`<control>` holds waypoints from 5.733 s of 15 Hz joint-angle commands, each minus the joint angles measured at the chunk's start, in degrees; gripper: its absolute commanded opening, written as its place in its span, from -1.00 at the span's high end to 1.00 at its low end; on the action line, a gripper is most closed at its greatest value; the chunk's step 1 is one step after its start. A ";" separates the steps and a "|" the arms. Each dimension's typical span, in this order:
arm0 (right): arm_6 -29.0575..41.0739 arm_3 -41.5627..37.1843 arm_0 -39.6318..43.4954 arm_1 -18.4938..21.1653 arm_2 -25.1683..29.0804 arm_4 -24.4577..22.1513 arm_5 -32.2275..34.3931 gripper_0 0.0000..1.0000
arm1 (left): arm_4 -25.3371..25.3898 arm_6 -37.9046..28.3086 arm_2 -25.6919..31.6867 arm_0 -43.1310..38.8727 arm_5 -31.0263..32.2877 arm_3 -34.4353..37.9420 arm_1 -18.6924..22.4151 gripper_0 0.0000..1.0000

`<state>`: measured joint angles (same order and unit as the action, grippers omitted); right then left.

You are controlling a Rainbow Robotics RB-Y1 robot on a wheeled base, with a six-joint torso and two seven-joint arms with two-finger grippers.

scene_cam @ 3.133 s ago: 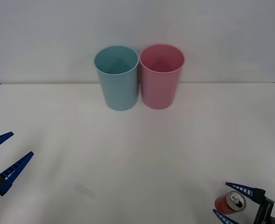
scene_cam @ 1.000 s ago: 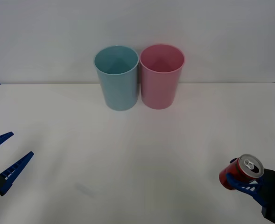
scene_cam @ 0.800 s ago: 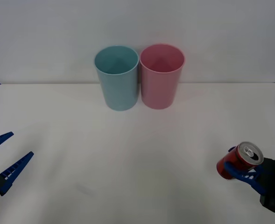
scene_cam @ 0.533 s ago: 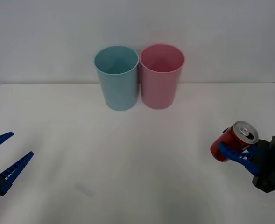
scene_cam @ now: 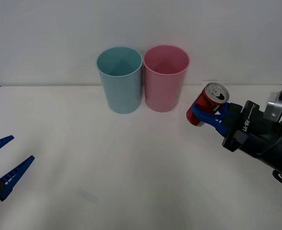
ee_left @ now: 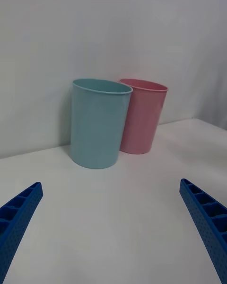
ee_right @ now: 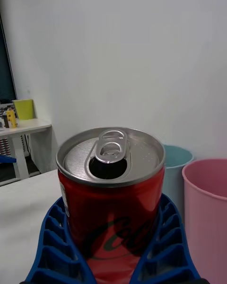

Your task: Grasp the object on the table and drop it into the matching bin: aluminum can to the light blue bin, PET bottle to the pink bin.

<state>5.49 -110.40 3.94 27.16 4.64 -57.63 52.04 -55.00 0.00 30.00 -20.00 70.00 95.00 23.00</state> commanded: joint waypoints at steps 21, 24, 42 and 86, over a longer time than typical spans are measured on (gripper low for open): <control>8.14 36.75 -49.73 -6.16 -28.10 -12.42 -32.80 1.00 | 0.00 0.00 0.00 0.00 0.00 0.00 0.00 -1.00; 8.05 43.69 -54.30 -9.67 -31.18 -12.51 -39.39 1.00 | 0.00 0.00 0.00 0.00 0.00 0.00 0.00 -1.00; 7.61 54.85 -61.51 -14.86 -33.99 -12.07 -45.45 -1.00 | 0.00 0.00 0.00 0.00 0.00 0.00 0.00 -1.00; -1.80 -0.96 17.59 9.31 17.34 -1.78 12.91 -1.00 | 0.00 0.00 0.00 0.00 0.00 0.00 0.00 -1.00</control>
<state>2.40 -111.40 20.83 37.46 20.84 -59.35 63.69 -55.00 0.00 30.00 -20.00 70.00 95.00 23.00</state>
